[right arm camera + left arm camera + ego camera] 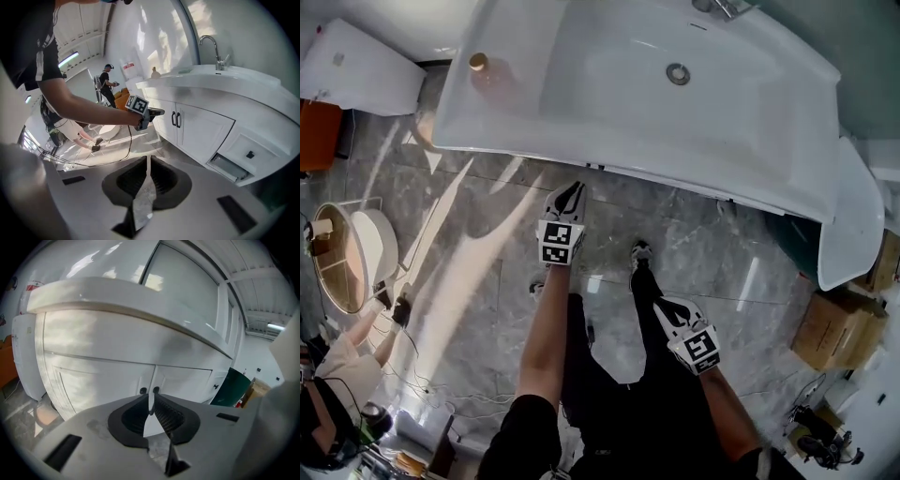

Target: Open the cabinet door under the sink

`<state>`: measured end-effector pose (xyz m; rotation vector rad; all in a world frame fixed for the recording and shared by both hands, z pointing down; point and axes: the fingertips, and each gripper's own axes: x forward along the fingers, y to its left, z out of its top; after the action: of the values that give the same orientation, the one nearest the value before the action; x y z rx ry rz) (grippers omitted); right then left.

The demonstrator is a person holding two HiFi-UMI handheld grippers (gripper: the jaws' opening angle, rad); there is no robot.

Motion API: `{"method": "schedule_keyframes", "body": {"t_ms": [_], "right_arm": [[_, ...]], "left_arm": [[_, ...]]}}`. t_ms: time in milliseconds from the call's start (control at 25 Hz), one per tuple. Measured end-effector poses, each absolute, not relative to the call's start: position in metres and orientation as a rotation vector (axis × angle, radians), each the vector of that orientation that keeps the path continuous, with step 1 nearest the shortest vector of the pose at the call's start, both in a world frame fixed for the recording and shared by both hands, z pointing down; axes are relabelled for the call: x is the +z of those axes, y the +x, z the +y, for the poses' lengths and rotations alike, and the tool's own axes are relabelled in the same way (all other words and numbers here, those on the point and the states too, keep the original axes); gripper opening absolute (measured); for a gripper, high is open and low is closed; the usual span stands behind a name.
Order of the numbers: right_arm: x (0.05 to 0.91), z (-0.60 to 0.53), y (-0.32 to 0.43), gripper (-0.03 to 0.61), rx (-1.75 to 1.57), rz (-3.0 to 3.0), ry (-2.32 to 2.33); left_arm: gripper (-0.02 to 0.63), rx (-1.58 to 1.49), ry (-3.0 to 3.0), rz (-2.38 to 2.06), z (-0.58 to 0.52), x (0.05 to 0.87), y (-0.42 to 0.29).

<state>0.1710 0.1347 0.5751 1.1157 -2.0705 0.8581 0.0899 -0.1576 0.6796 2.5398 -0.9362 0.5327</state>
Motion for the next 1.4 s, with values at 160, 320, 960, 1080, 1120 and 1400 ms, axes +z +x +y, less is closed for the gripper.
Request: {"method": "schedule_keyframes", "body": {"t_ms": [160, 320, 960, 1080, 1120, 1400], "right_arm": [[0.601, 0.146, 0.167, 0.081, 0.903, -2.047, 1.106], [0.618, 0.149, 0.157, 0.081, 0.915, -2.066, 1.092], [0.642, 0.165, 0.167, 0.081, 1.008, -2.018, 1.053], [0.64, 0.164, 0.169, 0.081, 1.008, -2.021, 1.047], [0.64, 0.165, 0.17, 0.081, 1.012, -2.014, 1.042], [0.645, 0.172, 0.172, 0.081, 1.031, -2.012, 1.02]], "left_arm": [[0.03, 0.552, 2.502, -0.994, -0.18, 0.717, 0.1], [0.114, 0.536, 2.478, -0.995, -0.193, 0.742, 0.113], [0.096, 0.535, 2.358, -1.232, -0.219, 0.76, 0.128], [0.08, 0.599, 2.364, -1.27, -0.22, 0.759, 0.13], [0.06, 0.626, 2.368, -1.276, -0.22, 0.76, 0.131], [0.054, 0.674, 2.378, -1.296, -0.198, 0.767, 0.121]]}}
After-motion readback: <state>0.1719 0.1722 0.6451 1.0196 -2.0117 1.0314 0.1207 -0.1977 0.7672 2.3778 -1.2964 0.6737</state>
